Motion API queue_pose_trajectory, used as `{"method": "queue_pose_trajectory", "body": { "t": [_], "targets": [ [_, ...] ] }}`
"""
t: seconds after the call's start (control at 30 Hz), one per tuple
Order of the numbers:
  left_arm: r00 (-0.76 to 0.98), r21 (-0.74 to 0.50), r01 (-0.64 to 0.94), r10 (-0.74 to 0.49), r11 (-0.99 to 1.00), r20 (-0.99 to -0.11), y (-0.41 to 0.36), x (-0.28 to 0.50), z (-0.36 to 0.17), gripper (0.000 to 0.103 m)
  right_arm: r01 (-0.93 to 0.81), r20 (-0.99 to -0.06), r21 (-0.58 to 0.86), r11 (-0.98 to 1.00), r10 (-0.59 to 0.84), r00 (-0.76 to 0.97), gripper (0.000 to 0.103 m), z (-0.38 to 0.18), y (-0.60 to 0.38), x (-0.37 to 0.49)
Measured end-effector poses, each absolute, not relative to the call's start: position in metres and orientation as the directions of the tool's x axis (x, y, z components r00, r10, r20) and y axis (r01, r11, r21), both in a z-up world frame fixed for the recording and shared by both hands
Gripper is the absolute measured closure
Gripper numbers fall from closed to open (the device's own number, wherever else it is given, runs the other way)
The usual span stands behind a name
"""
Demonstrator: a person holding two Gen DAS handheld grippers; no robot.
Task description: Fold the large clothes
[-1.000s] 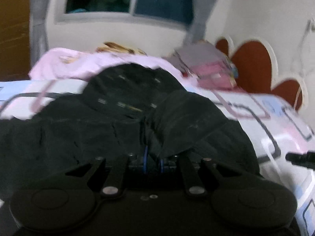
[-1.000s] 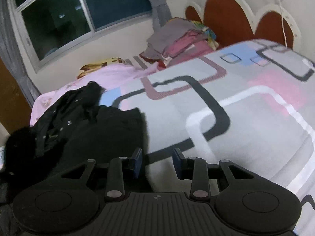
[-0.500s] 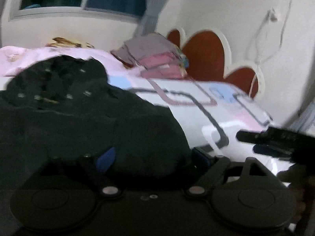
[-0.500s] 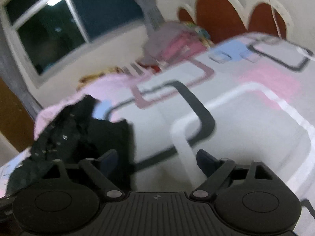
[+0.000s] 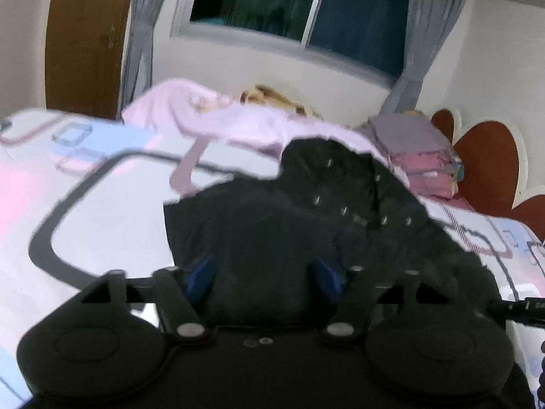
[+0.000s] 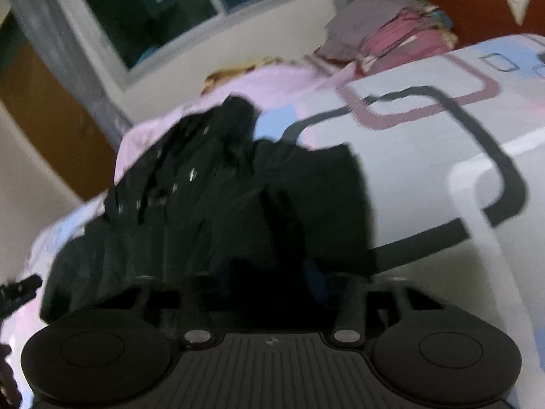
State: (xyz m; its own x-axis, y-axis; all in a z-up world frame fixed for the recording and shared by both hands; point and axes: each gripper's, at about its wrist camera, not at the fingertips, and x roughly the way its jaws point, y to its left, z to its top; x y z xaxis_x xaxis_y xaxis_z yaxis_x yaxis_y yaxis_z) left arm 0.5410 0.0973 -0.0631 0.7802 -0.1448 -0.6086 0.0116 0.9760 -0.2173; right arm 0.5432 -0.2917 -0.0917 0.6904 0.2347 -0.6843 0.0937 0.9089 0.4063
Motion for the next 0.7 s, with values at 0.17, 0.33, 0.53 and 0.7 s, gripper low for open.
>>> {"method": "queue_pose_trajectory", "body": {
  "t": [0.17,0.33,0.53,0.7],
  "targets": [
    [0.759,-0.185,0.085,-0.184,0.979,-0.624,0.078,0.548,-0.074,0.044,0.096,-0.646,0.311,0.945,0.137,0.751,0.096,-0.069,-0.302,0.524],
    [0.697,-0.095,0.114,-0.148,0.989,-0.702,0.066,0.561,-0.113,0.04,0.115,-0.737,0.219,0.969,0.087,0.671,0.095,-0.109,-0.294,0.538],
    [0.764,-0.08,0.098,-0.126,0.992,-0.632,0.085,0.55,-0.069,0.015,0.202,-0.571,0.142,0.969,-0.087,0.816,0.02,-0.055,-0.303,0.513],
    [0.762,-0.079,0.134,-0.154,0.988,-0.628,0.077,0.592,-0.059,0.014,0.086,-0.65,0.13,0.988,0.019,0.76,0.058,-0.058,-0.275,0.567]
  ]
}}
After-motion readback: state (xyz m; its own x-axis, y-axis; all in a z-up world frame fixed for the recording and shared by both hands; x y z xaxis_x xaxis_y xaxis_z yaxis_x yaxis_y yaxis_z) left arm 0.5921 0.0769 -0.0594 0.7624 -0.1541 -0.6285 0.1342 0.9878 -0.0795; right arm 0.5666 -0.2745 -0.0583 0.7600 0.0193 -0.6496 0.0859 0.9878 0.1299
